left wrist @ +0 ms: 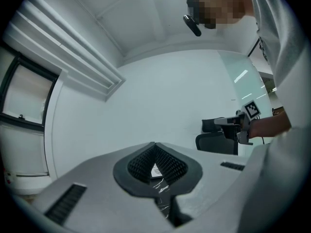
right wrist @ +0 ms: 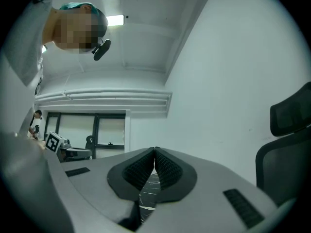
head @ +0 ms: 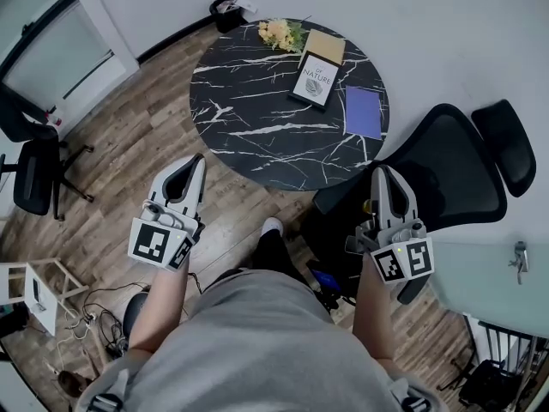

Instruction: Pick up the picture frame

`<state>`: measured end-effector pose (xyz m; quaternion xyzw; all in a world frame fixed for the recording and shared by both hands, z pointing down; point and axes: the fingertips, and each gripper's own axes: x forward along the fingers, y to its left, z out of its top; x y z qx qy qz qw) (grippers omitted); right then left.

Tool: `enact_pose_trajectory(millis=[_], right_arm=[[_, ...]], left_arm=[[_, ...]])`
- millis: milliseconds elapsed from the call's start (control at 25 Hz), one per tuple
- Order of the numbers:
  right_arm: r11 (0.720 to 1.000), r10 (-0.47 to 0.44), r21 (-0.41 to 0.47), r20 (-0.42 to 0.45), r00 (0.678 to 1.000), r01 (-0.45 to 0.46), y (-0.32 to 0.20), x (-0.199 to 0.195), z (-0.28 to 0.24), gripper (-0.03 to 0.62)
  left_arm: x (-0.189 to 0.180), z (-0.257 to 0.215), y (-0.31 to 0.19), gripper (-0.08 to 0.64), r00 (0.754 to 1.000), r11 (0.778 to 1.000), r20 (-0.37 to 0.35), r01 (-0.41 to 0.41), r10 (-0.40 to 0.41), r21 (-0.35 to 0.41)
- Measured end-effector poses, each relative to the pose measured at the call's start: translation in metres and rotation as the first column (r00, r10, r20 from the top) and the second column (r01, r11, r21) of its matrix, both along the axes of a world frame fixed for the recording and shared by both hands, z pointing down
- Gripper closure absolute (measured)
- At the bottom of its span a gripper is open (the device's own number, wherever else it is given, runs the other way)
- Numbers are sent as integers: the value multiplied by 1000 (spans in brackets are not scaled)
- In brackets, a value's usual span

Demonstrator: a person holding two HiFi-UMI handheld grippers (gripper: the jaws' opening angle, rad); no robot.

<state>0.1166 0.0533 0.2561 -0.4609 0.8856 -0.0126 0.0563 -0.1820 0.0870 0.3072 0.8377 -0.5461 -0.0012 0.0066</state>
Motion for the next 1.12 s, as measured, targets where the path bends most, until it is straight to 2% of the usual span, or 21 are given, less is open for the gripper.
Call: enact_pose_trajectory(millis=[440, 1120], right_arm=[[1000, 27, -3, 3, 1000, -27, -52, 25, 3, 566], [1000, -24, -10, 24, 999, 24, -118, 49, 5, 566]], left_arm=[[5, 3, -43, 554, 1000, 1000, 3, 27, -27, -9], [33, -1, -99, 554, 998, 998, 16, 67, -67, -3]])
